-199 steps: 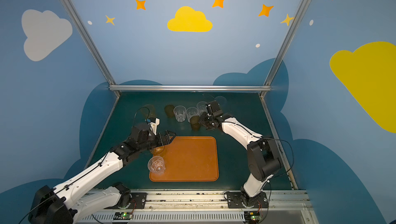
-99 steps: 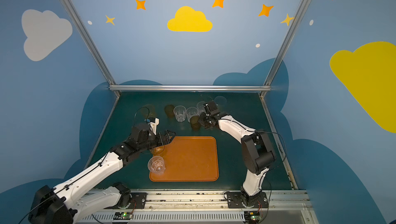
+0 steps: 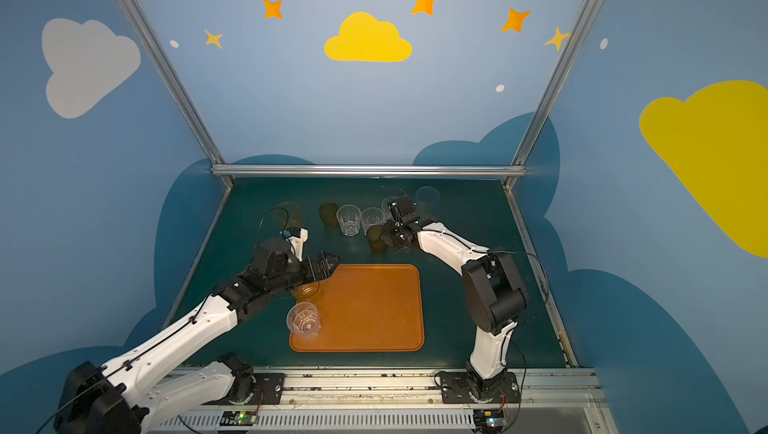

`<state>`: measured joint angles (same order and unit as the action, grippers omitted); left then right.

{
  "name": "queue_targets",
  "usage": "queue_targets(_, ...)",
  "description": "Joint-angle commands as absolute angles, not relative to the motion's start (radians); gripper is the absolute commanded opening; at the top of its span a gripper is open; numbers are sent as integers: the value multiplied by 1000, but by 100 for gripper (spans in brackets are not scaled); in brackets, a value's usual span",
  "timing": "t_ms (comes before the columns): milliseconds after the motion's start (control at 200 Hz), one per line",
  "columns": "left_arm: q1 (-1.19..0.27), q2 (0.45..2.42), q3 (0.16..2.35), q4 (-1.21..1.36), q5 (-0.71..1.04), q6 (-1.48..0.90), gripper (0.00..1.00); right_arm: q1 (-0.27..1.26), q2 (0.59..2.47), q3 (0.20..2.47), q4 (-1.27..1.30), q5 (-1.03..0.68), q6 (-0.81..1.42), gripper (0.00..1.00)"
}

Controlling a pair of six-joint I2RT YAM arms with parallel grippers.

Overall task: Place the glasses into the tray
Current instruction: 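Close right gripper on the amber dotted glass lying beside the tray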

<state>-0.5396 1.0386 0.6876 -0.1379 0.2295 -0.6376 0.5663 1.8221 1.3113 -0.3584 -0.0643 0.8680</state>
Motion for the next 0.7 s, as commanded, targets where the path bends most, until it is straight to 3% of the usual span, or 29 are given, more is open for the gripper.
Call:
queue_targets(0, -542, 1025, 673, -132, 217, -639, 100, 575, 1842, 1348, -385, -51, 855, 17)
queue_targets(135, -542, 1017, 672, -138, 181, -640, 100, 580, 1842, 1351, -385, -53, 848, 15)
queue_targets(446, -541, 997, 666, -147, 155, -649, 100, 589, 1829, 1352, -392, -62, 833, 0)
queue_targets(696, -544, 1003, 682, -172, 138, -667, 100, 606, 1785, 1333, -420, -49, 816, 0)
